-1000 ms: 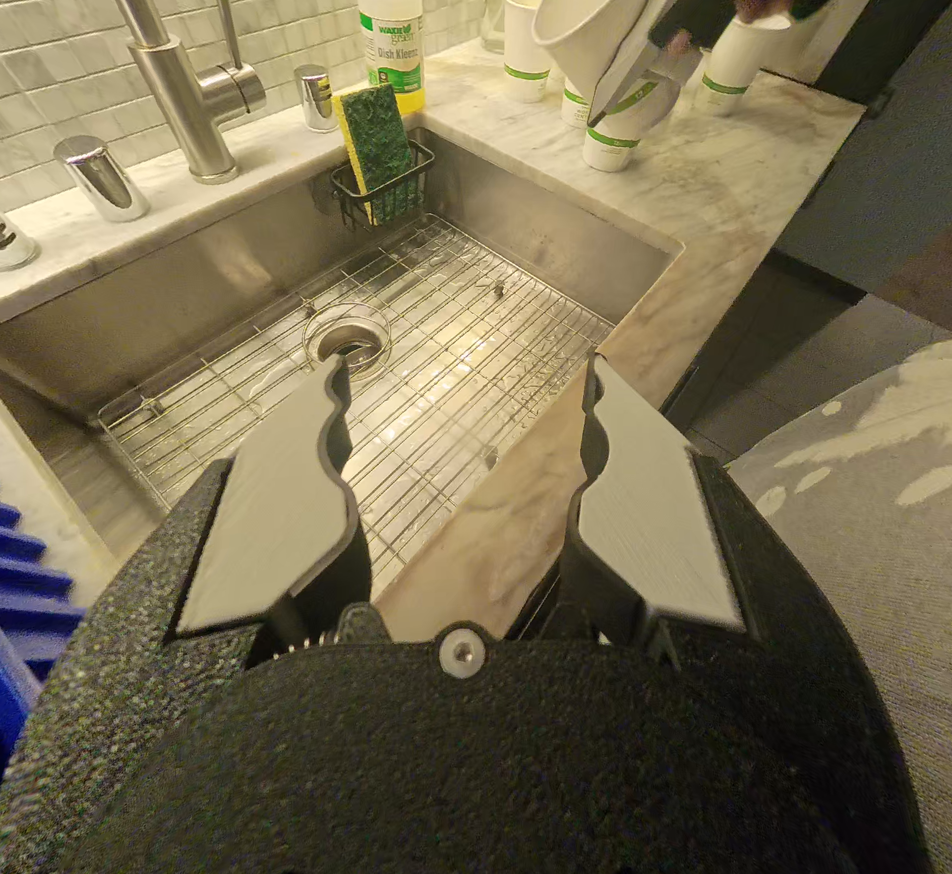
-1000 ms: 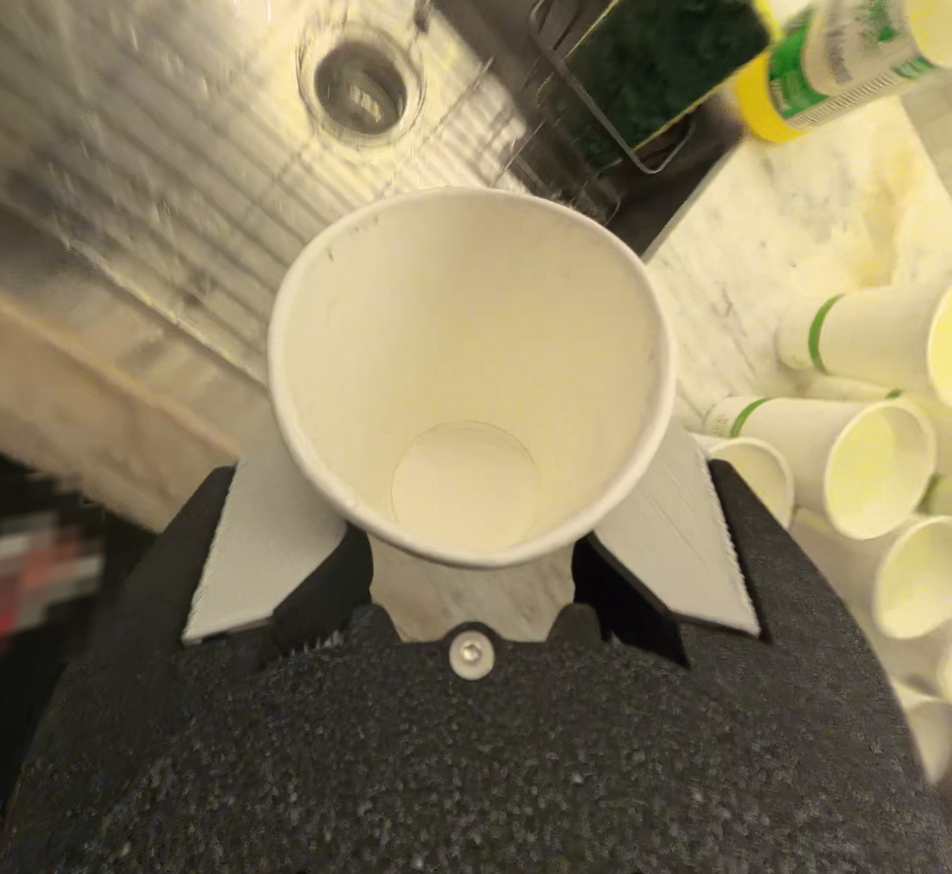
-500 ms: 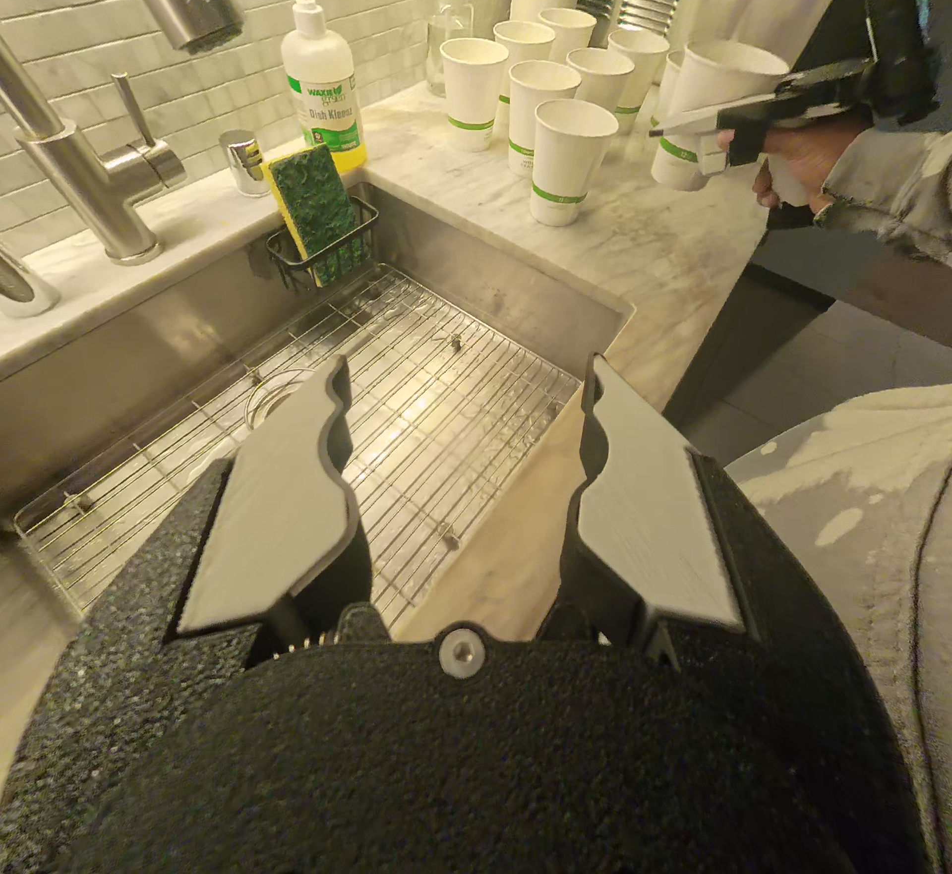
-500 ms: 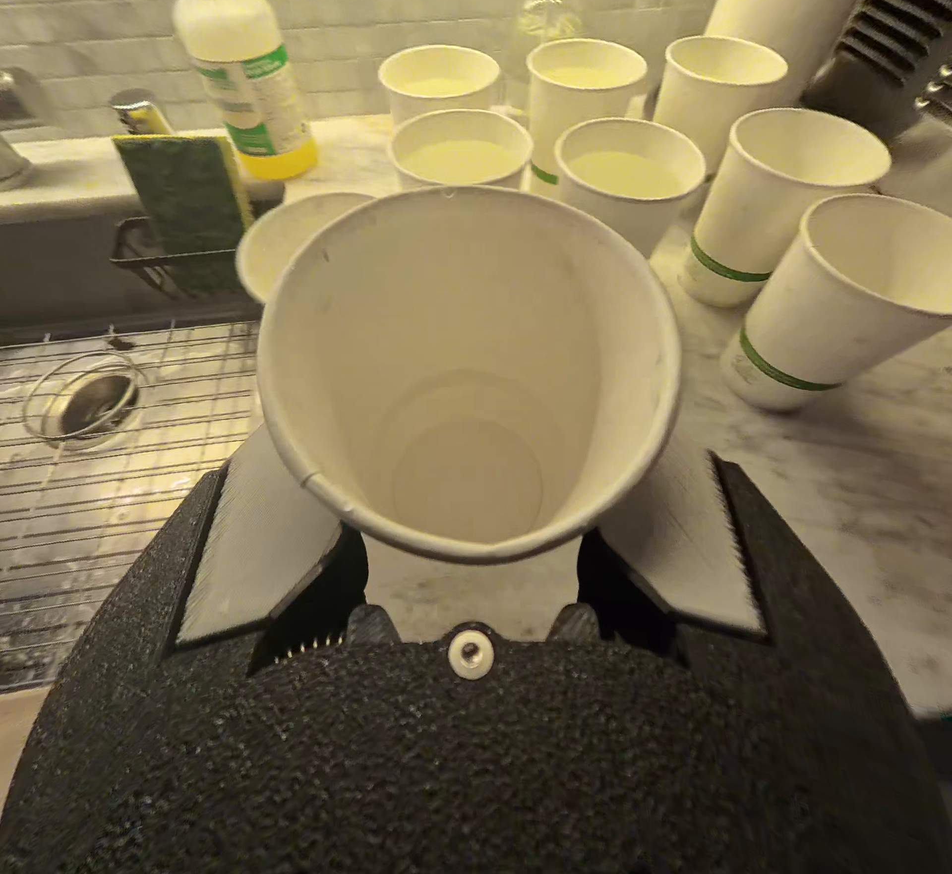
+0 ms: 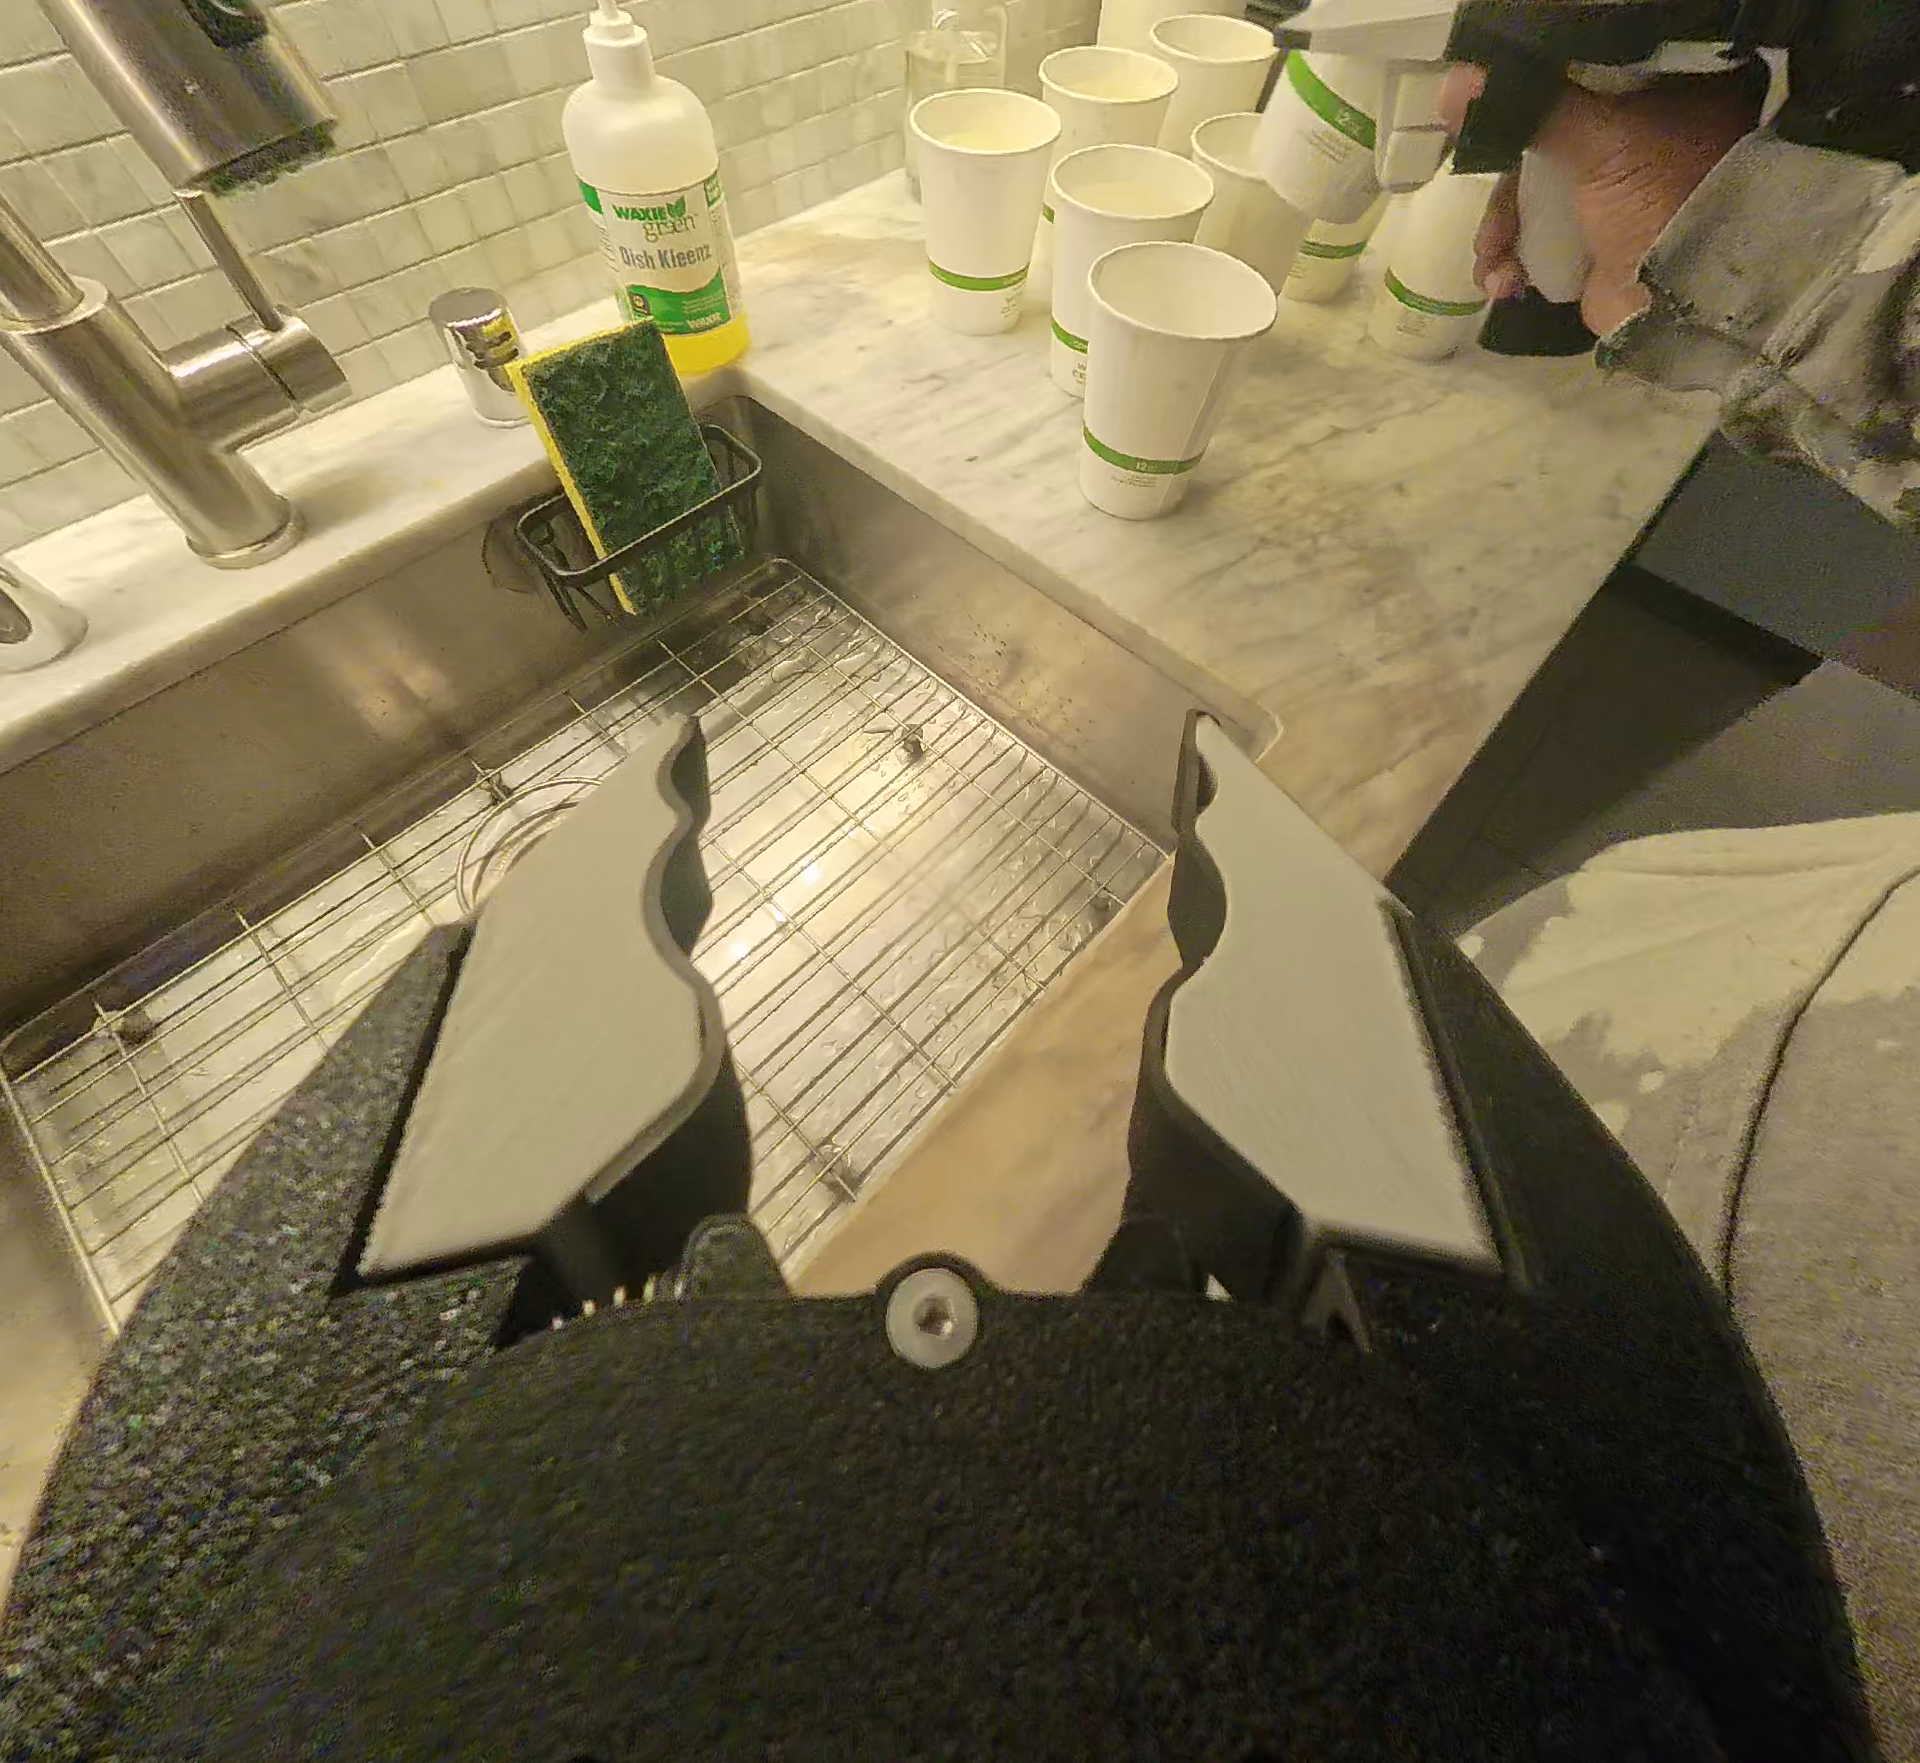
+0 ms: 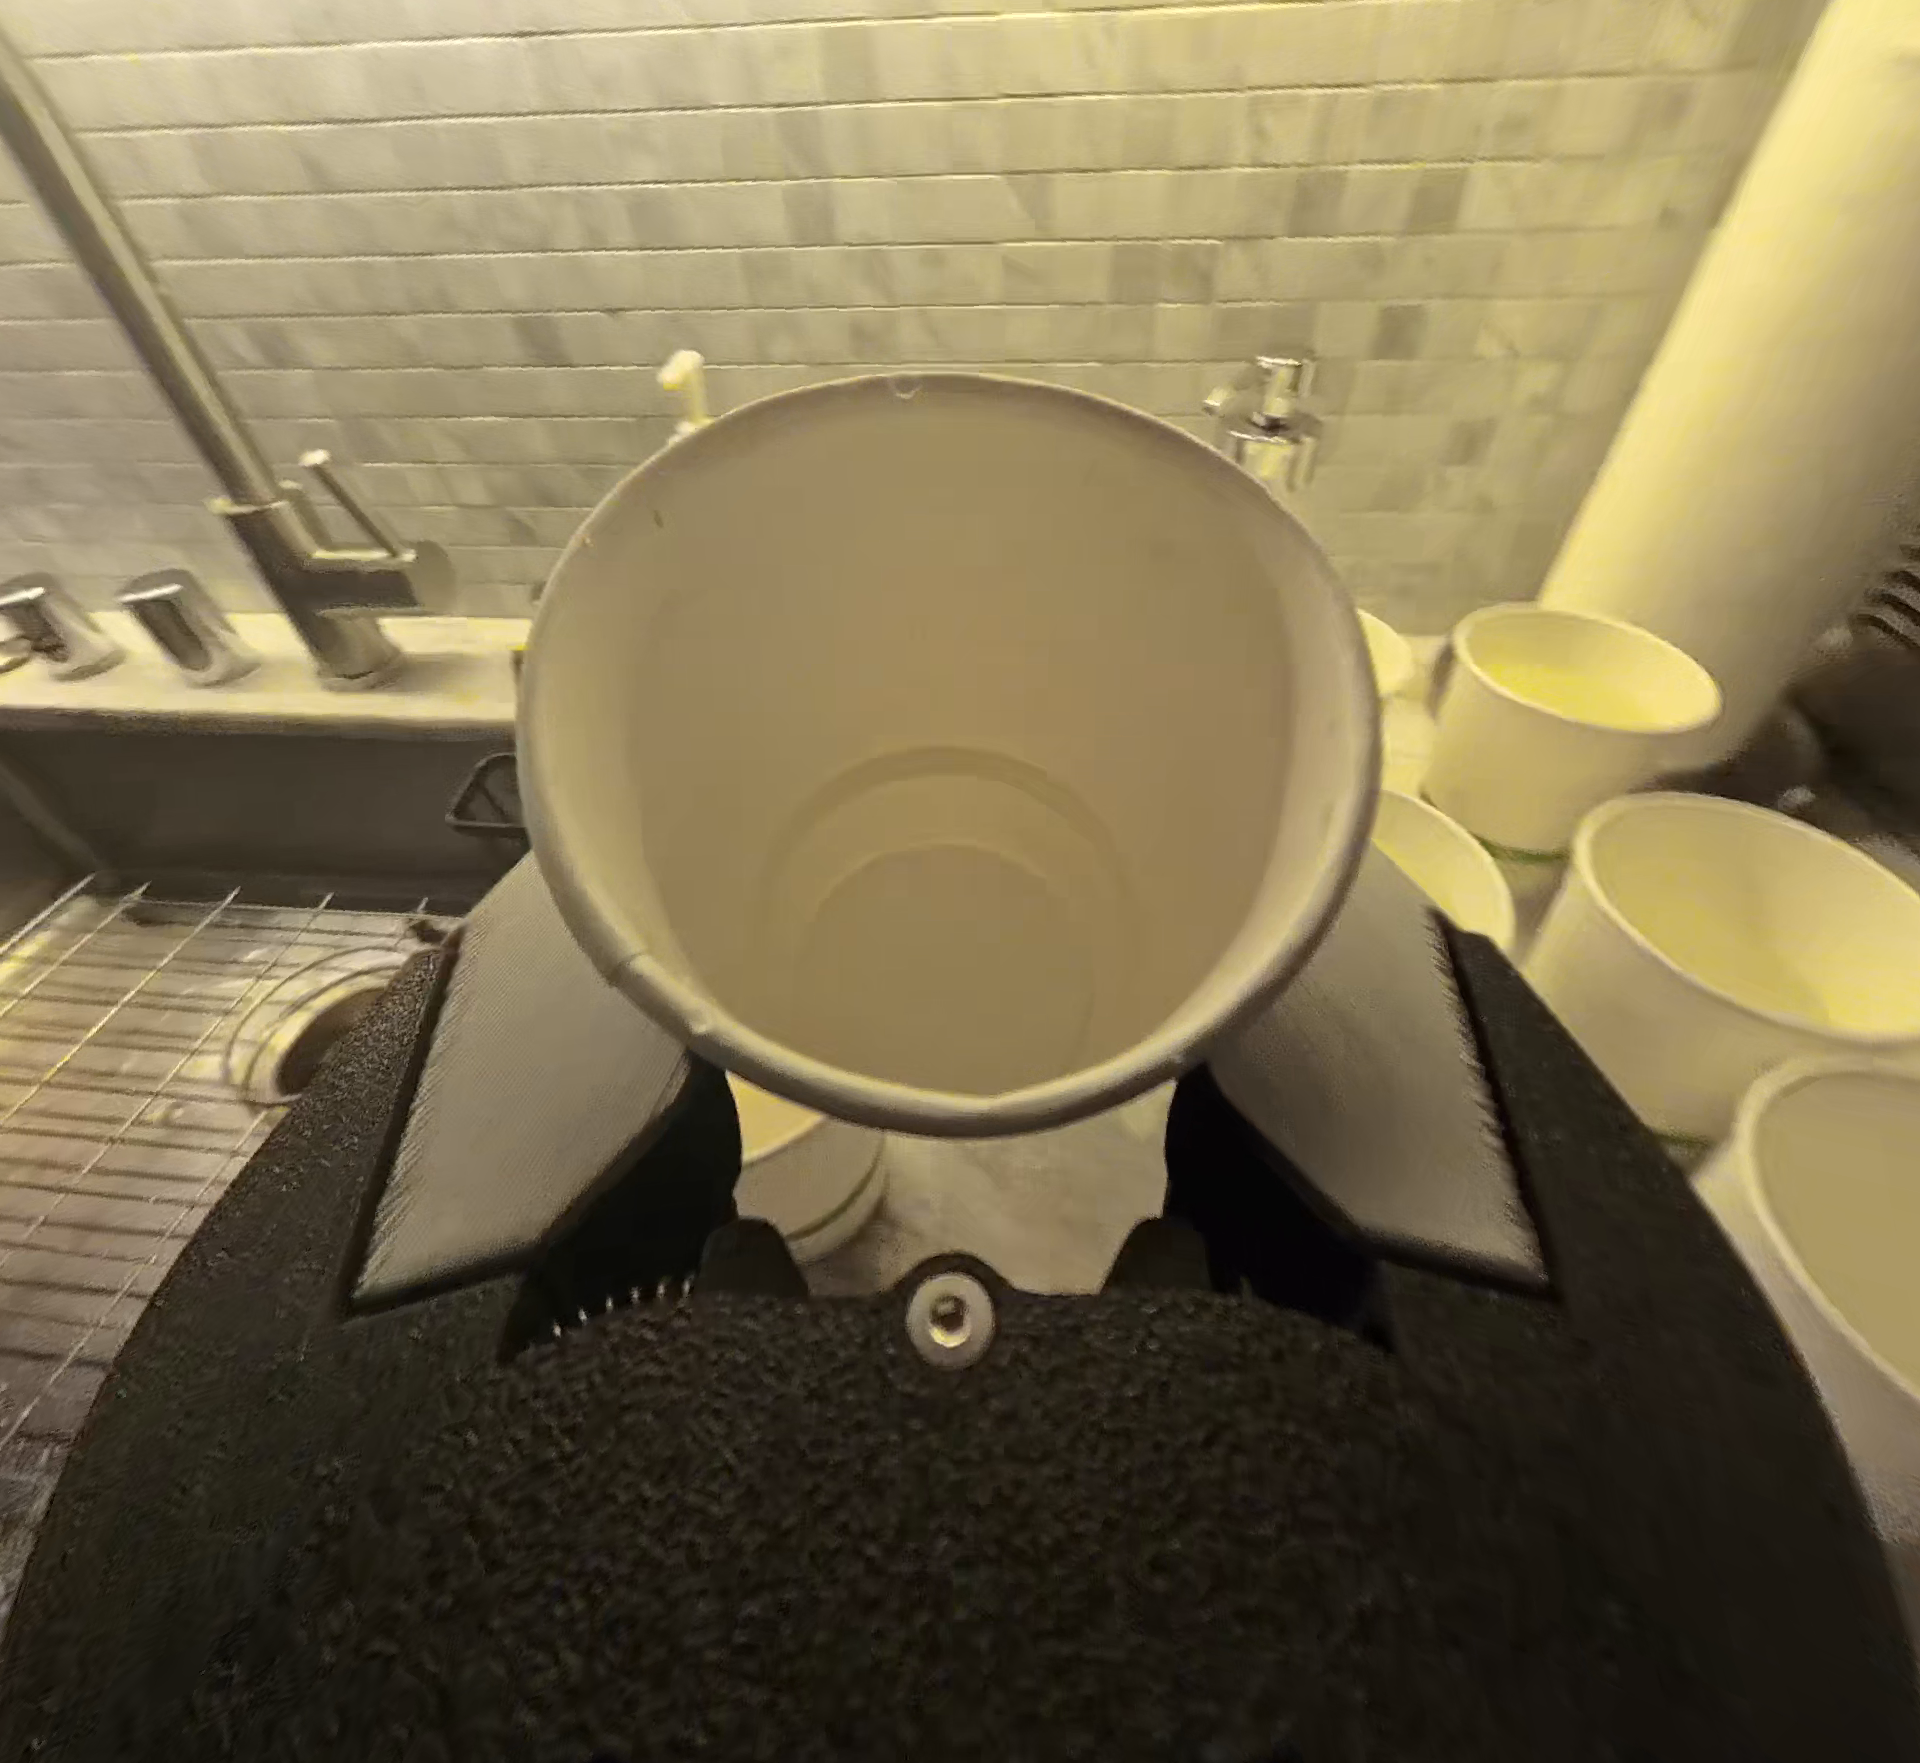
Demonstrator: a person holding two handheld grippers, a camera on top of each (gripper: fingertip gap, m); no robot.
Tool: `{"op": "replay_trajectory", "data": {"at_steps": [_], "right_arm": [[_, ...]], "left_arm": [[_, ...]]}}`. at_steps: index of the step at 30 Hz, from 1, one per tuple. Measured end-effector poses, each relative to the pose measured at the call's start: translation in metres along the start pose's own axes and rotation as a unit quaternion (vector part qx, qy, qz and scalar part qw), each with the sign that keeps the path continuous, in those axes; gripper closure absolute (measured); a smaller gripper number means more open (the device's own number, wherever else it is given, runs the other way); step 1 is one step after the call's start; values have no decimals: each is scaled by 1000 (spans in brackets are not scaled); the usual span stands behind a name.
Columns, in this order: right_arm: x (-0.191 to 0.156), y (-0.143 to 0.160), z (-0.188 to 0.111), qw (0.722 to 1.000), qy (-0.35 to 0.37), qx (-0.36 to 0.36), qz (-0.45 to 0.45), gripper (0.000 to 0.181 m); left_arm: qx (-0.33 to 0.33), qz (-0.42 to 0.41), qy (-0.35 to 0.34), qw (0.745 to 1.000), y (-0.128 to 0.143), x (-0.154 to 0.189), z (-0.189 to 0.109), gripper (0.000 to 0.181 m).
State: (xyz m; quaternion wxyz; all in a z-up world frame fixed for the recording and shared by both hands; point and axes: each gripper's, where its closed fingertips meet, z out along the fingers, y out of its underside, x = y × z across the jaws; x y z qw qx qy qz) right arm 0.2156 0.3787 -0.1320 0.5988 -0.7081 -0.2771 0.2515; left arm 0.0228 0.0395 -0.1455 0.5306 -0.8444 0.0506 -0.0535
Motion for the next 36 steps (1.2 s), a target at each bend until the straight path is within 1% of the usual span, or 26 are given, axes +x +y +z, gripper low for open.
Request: {"op": "replay_trajectory", "data": {"at_steps": [3,6,8,12,17,19,24,28,31,33,34,36], "right_arm": [[-28,2,14,998,-48,-14,-24,80],[-44,18,27,995,-78,-46,-37,79],[-51,31,34,993,-90,-68,-34,78],[-57,47,41,990,-101,-91,-38,77],[-61,56,45,988,-104,-99,-55,74],[-63,53,45,989,-109,-88,-54,72],[-67,49,44,989,-114,-80,-57,47],[-71,41,38,988,-125,-65,-68,38],[-68,33,30,988,-121,-56,-72,37],[-57,23,22,992,-105,-43,-54,41],[-46,18,17,995,-88,-33,-43,44],[-12,10,2,999,-33,-9,-15,51]], "left_arm": [[1,-5,-10,1000,-2,5,7,92],[4,-6,-16,1000,-6,10,13,92],[5,-5,-20,1000,-7,13,17,92],[5,-8,-27,1000,-8,18,22,92],[3,-11,-34,999,-8,22,25,92],[2,-11,-36,999,-8,22,25,92],[1,-13,-38,999,-8,21,26,92],[-1,-12,-36,999,-8,21,27,92],[-2,-11,-33,999,-8,22,30,92],[-2,-11,-30,1000,-8,22,31,92],[-1,-10,-29,1000,-9,22,32,92],[0,-9,-27,1000,-9,21,34,92]]}}
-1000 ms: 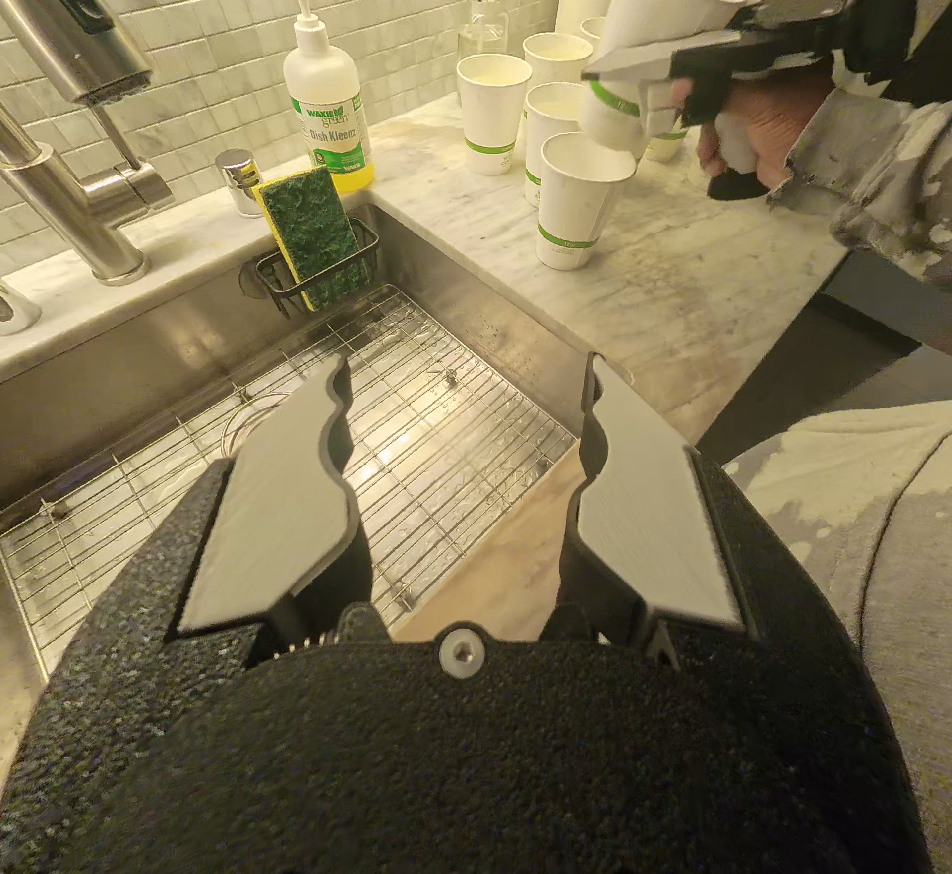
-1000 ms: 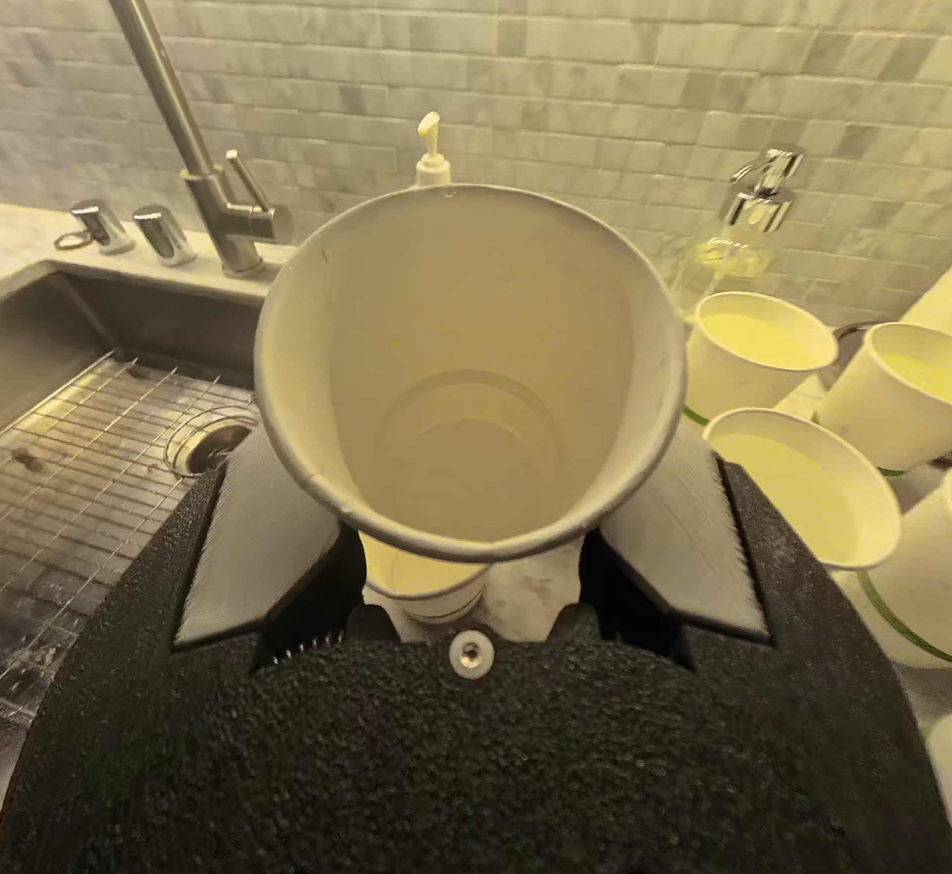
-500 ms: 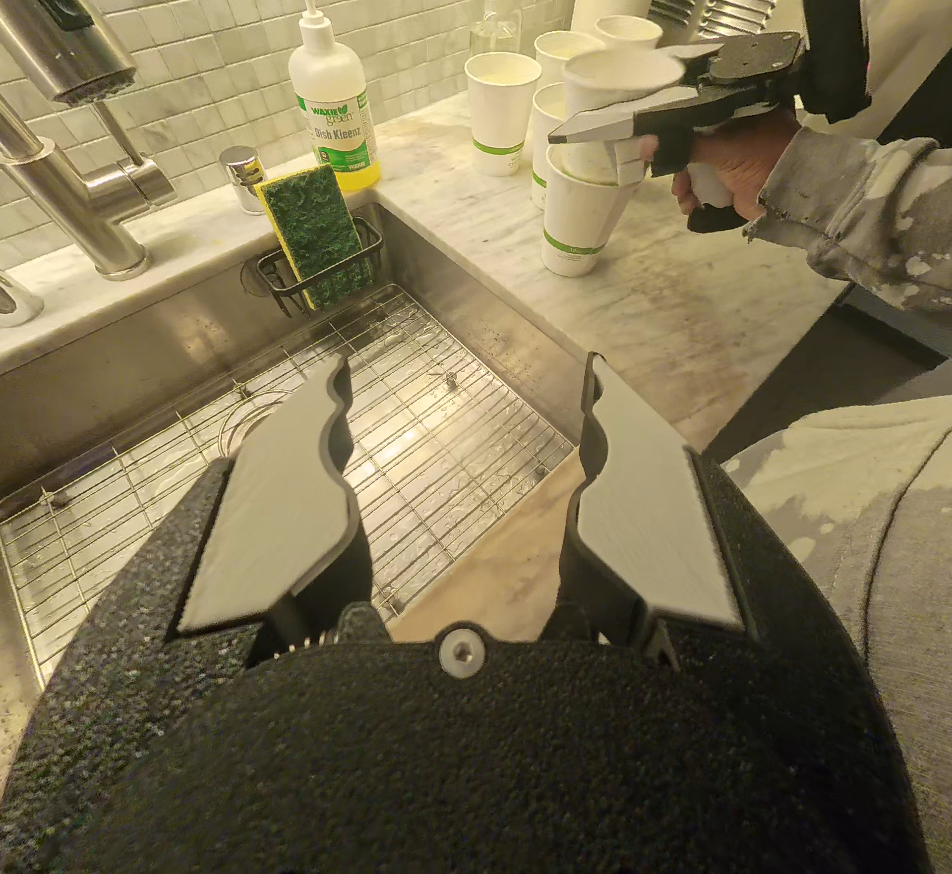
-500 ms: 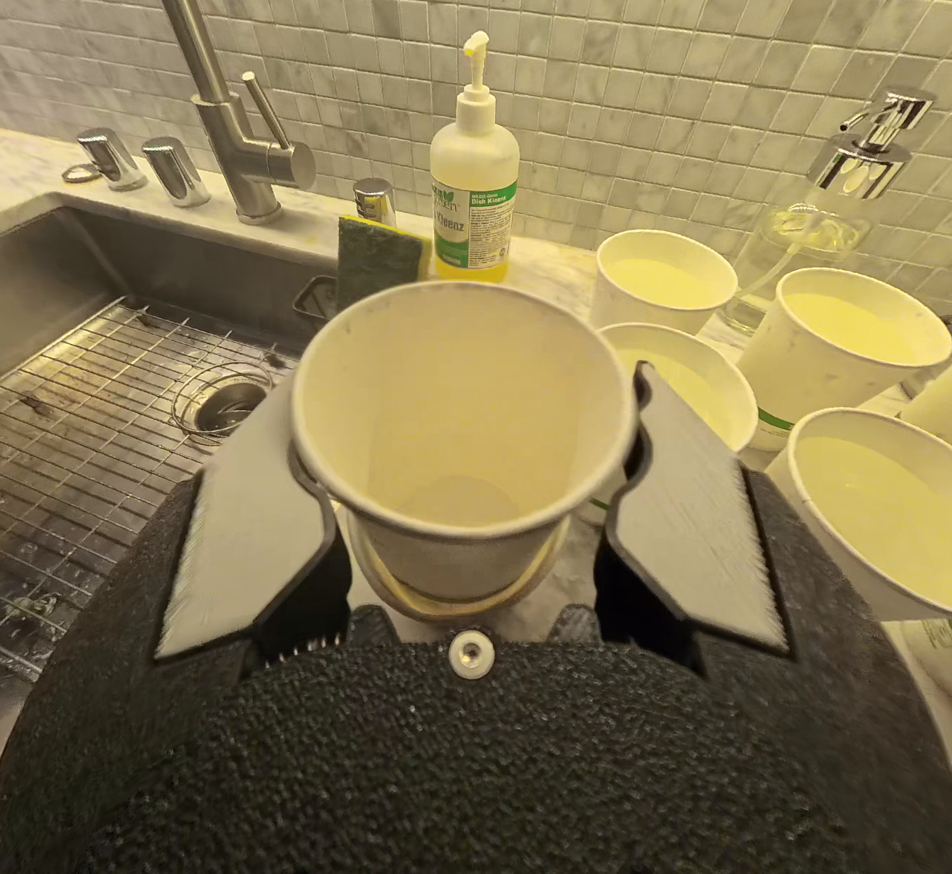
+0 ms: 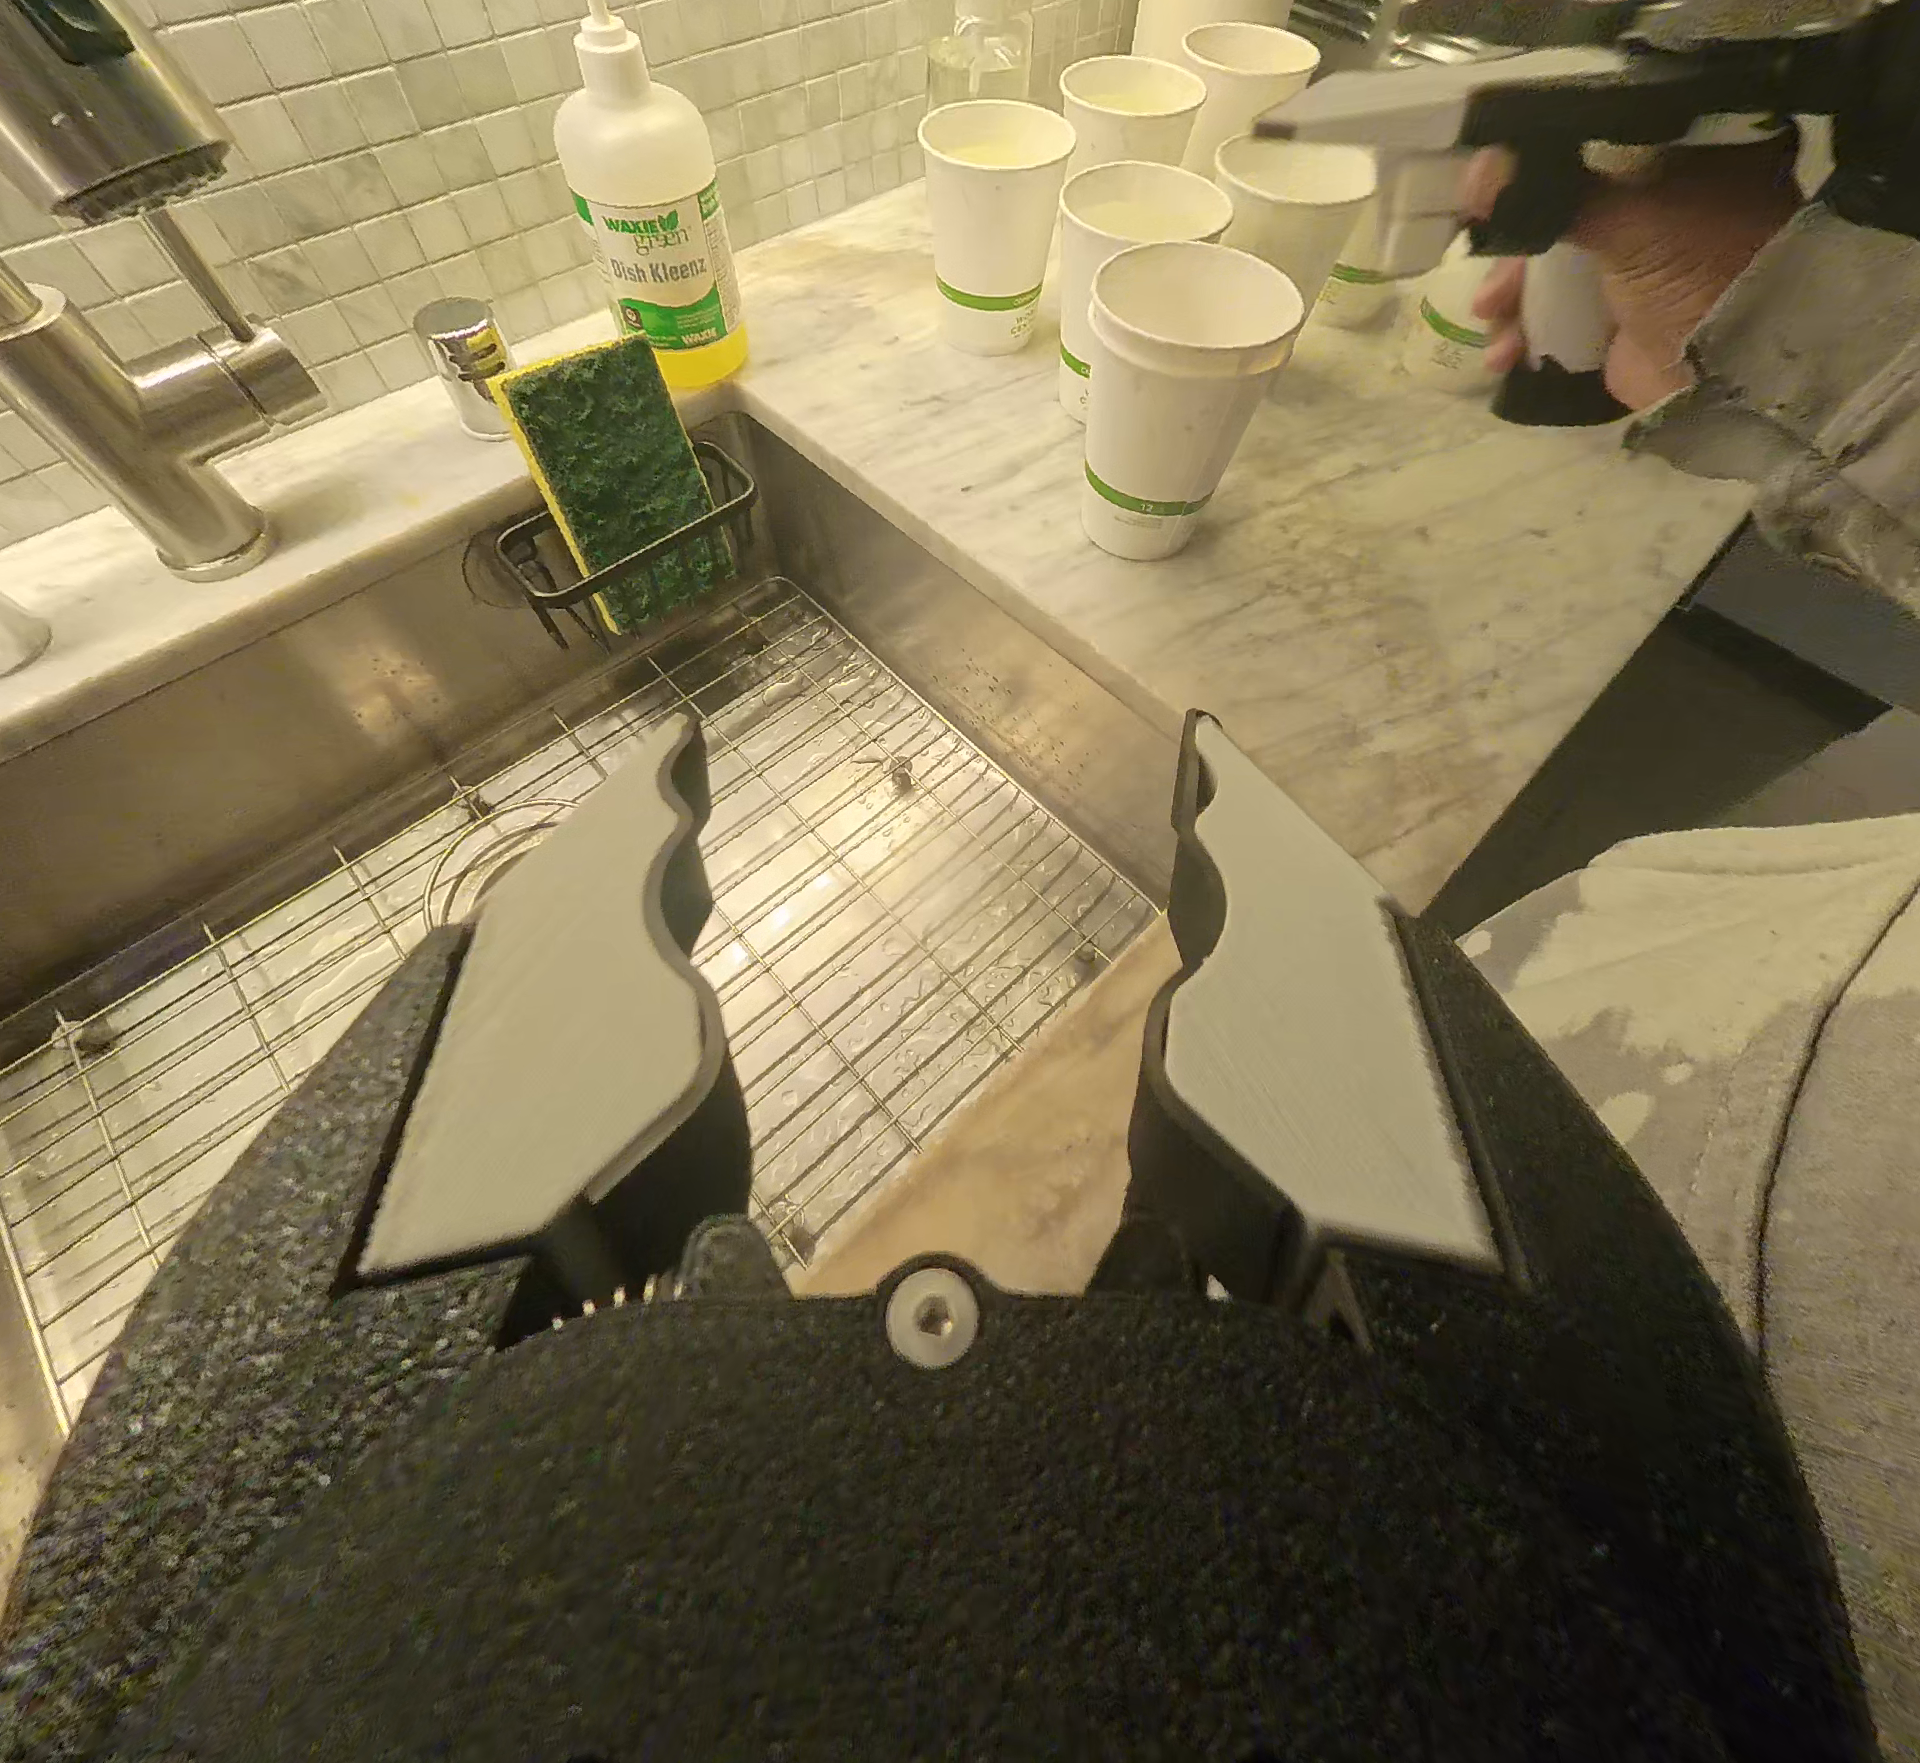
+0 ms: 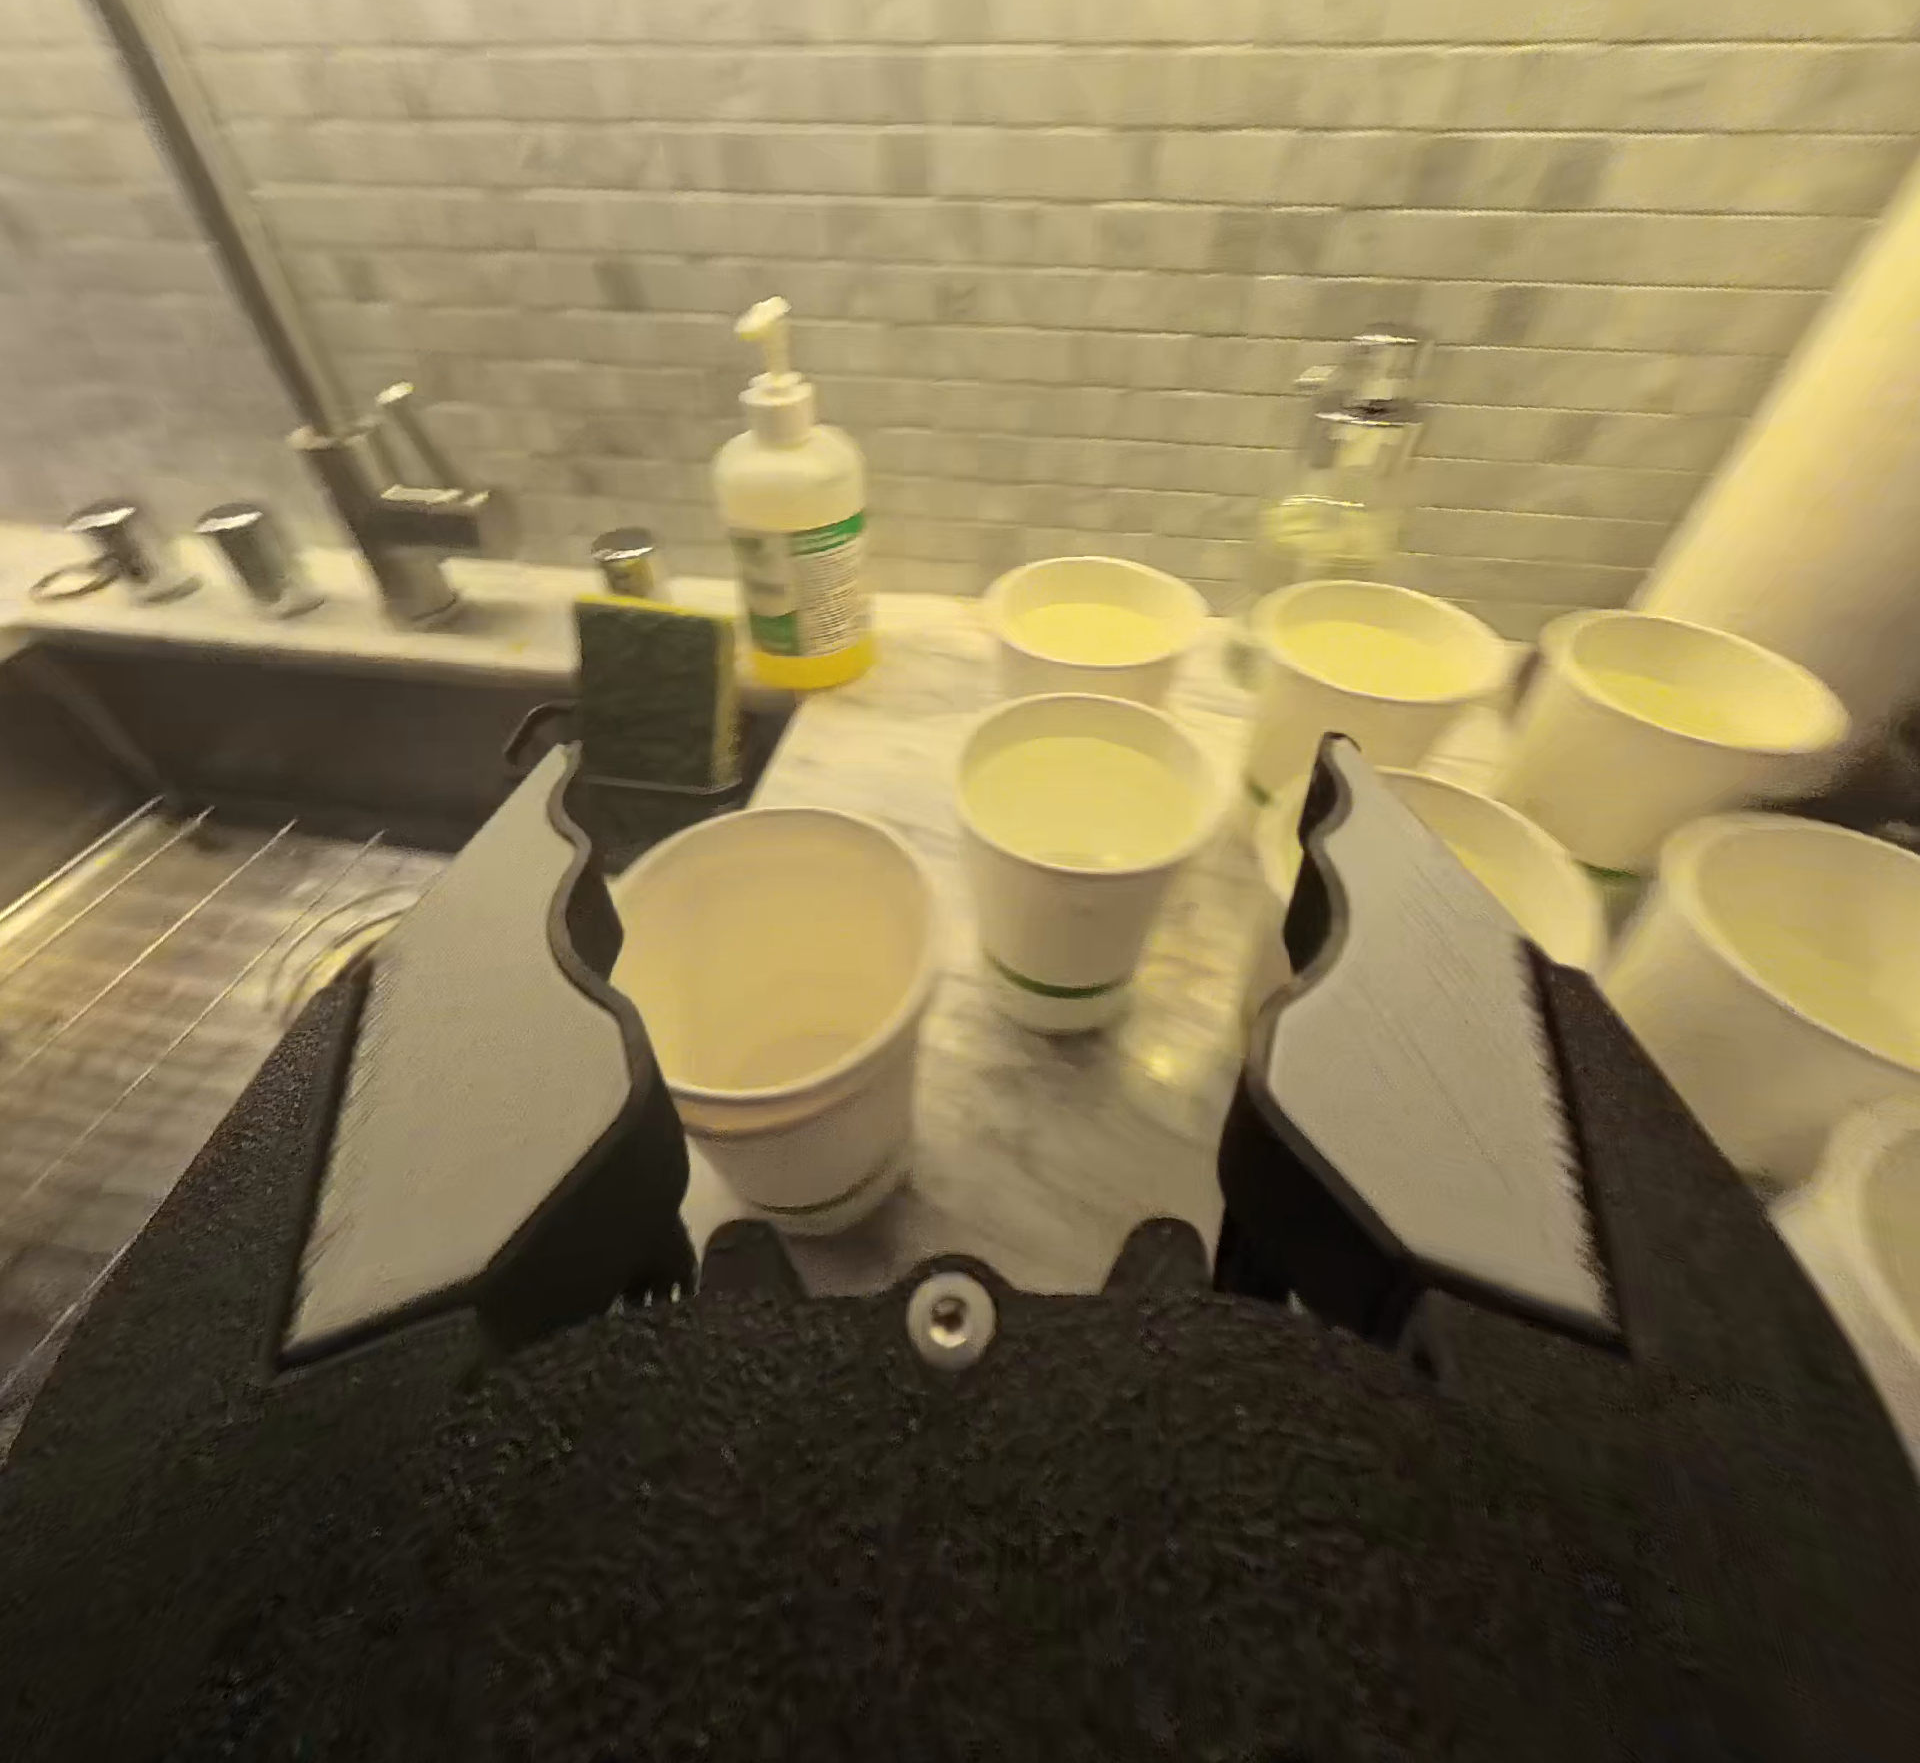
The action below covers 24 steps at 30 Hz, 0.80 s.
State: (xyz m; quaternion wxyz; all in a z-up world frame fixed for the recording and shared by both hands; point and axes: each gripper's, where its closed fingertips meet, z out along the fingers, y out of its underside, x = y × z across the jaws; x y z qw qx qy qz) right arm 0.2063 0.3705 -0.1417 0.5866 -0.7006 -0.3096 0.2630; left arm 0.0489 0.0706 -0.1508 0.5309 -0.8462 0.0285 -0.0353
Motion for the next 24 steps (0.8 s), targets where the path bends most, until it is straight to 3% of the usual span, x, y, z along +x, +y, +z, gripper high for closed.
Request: {"op": "replay_trajectory", "data": {"at_steps": [5,10,16,24], "right_arm": [[119,29,-62,981,195,7,18,55],[188,97,-82,968,240,-63,33,52],[221,142,-56,970,203,-112,70,49],[229,141,-30,978,165,-117,57,56]], "left_arm": [[-1,2,2,1000,2,-5,2,91],[14,-7,1,1000,-4,-13,-2,91],[1,5,-18,1000,-8,-25,-4,91],[-30,18,-26,999,0,-21,-6,91]]}}
